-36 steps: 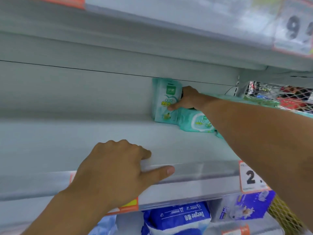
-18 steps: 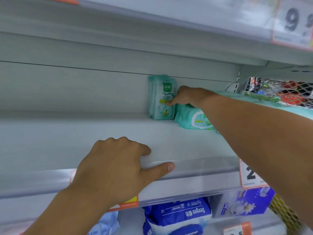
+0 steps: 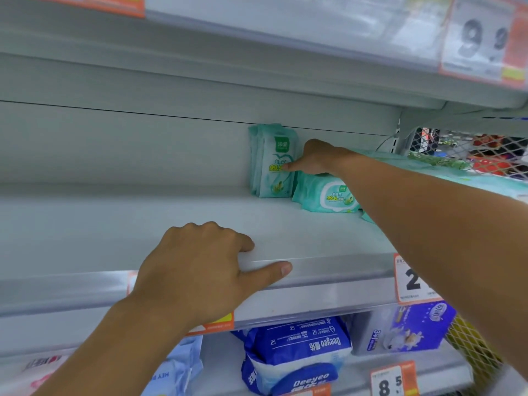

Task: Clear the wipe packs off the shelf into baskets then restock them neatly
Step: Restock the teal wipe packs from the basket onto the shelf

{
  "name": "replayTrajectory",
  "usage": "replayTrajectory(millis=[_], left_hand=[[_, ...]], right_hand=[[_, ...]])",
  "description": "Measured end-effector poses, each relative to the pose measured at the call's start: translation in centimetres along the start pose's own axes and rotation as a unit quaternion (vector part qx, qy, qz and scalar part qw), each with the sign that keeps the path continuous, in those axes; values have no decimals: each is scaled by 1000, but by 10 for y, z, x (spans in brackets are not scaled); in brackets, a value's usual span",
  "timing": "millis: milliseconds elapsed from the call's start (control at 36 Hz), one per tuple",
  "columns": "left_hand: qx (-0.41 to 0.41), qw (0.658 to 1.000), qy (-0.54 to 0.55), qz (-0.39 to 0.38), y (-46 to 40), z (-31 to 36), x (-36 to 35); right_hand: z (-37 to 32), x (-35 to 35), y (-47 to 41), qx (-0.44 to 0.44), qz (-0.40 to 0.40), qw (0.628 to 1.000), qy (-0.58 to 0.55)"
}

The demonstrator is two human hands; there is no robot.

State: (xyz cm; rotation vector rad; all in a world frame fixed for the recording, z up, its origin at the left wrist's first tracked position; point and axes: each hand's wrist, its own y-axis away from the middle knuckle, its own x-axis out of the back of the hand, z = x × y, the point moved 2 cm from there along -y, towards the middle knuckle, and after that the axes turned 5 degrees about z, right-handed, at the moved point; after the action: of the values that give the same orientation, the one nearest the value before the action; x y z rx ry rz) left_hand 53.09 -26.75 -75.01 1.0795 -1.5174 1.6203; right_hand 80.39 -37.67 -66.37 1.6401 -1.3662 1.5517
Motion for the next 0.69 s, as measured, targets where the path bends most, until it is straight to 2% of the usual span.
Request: replayTrajectory(millis=[83, 139, 194, 222, 278, 333, 361, 389, 444, 500, 528, 583, 611, 639, 694], left_hand=[[3, 1000, -8, -6, 2, 4, 4], [3, 1000, -13, -5, 3, 6, 6], [-4, 1000, 3, 17, 1, 5, 7], [-13, 999, 25, 45, 3, 6, 7], [-85, 980, 72, 167, 11, 14, 7], [-167, 931, 108, 305, 33, 35, 6], [-194, 915, 128, 330, 47, 49, 2], [-217, 911, 148, 317, 61, 63, -4], [-254, 933, 164, 195, 90, 91, -32], [-258, 957, 131, -1, 114, 108, -68], [-246, 958, 121, -85, 125, 111, -86], [-211, 951, 118, -192, 144, 110, -112], [-197, 947, 112, -229, 151, 107, -122], [-183, 941, 105, -264, 158, 105, -130], [-153, 930, 85, -323, 174, 102, -147]], right_hand=[[0, 11, 16, 25, 32, 998, 38], [-3, 21, 34, 42, 43, 998, 24], [-5, 30, 62, 77, 73, 994, -1], [-4, 33, 84, 106, 112, 988, -25], [2, 38, 142, 181, 232, 950, -108], [11, 29, 224, 220, 337, 885, -235], [16, 17, 266, 221, 368, 857, -286], [23, -2, 303, 213, 381, 839, -324], [42, -56, 364, 142, 338, 849, -381], [63, -119, 401, 11, 261, 868, -423], [75, -148, 414, -74, 232, 860, -449], [99, -195, 425, -203, 172, 833, -485], [107, -210, 426, -232, 117, 840, -476], [113, -217, 427, -227, 38, 870, -435], [119, -221, 429, -169, -135, 935, -280]])
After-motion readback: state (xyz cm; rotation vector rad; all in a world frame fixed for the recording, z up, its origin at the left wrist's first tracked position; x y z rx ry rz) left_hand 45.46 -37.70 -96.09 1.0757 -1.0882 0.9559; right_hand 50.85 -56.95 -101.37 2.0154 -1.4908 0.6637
